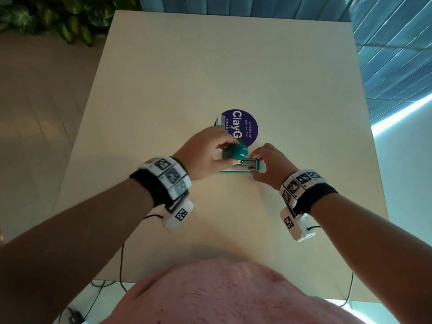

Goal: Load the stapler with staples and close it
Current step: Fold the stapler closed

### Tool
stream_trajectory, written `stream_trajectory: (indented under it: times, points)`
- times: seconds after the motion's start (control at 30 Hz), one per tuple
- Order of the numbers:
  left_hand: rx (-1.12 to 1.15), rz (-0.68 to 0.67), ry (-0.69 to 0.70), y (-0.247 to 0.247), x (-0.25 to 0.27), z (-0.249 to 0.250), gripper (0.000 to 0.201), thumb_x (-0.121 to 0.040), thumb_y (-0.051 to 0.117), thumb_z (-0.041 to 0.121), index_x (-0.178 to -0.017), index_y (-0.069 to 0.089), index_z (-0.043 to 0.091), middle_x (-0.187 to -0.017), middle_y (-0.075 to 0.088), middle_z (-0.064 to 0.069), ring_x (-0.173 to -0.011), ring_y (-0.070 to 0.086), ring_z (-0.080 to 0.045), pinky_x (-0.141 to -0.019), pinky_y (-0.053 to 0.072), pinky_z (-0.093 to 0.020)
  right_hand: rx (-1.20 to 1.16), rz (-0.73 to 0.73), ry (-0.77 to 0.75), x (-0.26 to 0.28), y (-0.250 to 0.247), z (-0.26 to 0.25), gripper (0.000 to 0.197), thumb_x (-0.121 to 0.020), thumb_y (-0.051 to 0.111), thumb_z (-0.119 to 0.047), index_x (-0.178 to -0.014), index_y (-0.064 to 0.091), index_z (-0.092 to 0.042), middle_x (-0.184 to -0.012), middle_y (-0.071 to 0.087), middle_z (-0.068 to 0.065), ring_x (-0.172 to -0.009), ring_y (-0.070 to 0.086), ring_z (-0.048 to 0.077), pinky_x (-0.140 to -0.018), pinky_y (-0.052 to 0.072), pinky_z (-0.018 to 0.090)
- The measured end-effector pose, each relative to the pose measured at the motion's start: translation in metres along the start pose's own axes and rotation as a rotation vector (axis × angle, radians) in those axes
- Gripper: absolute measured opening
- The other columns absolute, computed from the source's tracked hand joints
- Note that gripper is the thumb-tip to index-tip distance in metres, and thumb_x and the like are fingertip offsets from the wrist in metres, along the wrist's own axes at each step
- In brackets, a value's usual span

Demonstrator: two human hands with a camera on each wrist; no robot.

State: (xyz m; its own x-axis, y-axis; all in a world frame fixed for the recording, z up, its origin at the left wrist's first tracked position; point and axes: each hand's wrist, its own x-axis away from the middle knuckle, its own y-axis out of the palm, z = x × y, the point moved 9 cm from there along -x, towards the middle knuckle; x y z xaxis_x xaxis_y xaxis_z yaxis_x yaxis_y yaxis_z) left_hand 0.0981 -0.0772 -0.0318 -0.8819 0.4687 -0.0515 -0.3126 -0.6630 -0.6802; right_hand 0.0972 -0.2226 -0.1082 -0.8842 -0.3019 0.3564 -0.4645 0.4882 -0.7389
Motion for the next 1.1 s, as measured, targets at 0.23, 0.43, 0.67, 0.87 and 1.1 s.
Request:
stream_trajectory:
  times: [0.23,0.43,0.67,0.87,1.1]
  points:
    - [-0.09,-0.166,0.027,0.051,-0.011,-0.016,0.036,-0.077,0.071,0.027,-0.108,0.062,0.011,-0.098,0.063,-0.01,-0.092,0.056,-0.024,-0.085,0.049,-0.044,0.026,0.001,-0.016,0.002,0.001,0.0,0.042,-0.072,0.068,-0.012,-0.112,0.055,-0.012,-0.108,0.054,0.009,-0.1,0.052,0.023,-0.089,0.043,0.032]
    - [-0.133,-0.19,-0.017,0.051,-0.013,-0.022,0.04,-0.077,0.071,0.028,-0.111,0.063,0.008,-0.101,0.063,-0.013,-0.095,0.057,-0.028,-0.084,0.05,-0.042,0.016,0.008,-0.019,0.001,0.002,0.002,0.043,-0.073,0.068,-0.012,-0.113,0.054,-0.013,-0.11,0.053,0.009,-0.102,0.05,0.023,-0.093,0.044,0.035]
    - [-0.206,-0.203,-0.063,0.061,-0.014,-0.023,0.041,-0.078,0.069,0.027,-0.115,0.061,0.009,-0.107,0.061,-0.013,-0.103,0.054,-0.029,-0.087,0.045,-0.038,0.014,0.026,-0.033,0.002,0.003,0.003,0.043,-0.072,0.069,-0.012,-0.113,0.055,-0.012,-0.111,0.054,0.009,-0.102,0.051,0.023,-0.093,0.044,0.034]
    - [-0.226,-0.053,-0.113,0.042,0.003,-0.036,0.064,-0.068,0.076,0.032,-0.124,0.051,0.016,-0.119,0.054,-0.009,-0.104,0.046,-0.026,-0.093,0.039,-0.036,-0.041,0.066,-0.026,0.005,0.001,0.006,0.043,-0.071,0.07,-0.008,-0.112,0.057,-0.011,-0.11,0.054,0.01,-0.097,0.05,0.02,-0.087,0.04,0.026]
    - [-0.227,-0.121,-0.211,0.049,0.012,-0.055,0.033,-0.079,0.066,0.024,-0.106,0.059,0.007,-0.104,0.059,-0.014,-0.095,0.048,-0.028,-0.082,0.04,-0.034,-0.082,0.105,0.005,0.008,-0.001,0.006,0.042,-0.069,0.071,-0.008,-0.109,0.058,-0.011,-0.108,0.056,0.009,-0.091,0.048,0.015,-0.082,0.04,0.025]
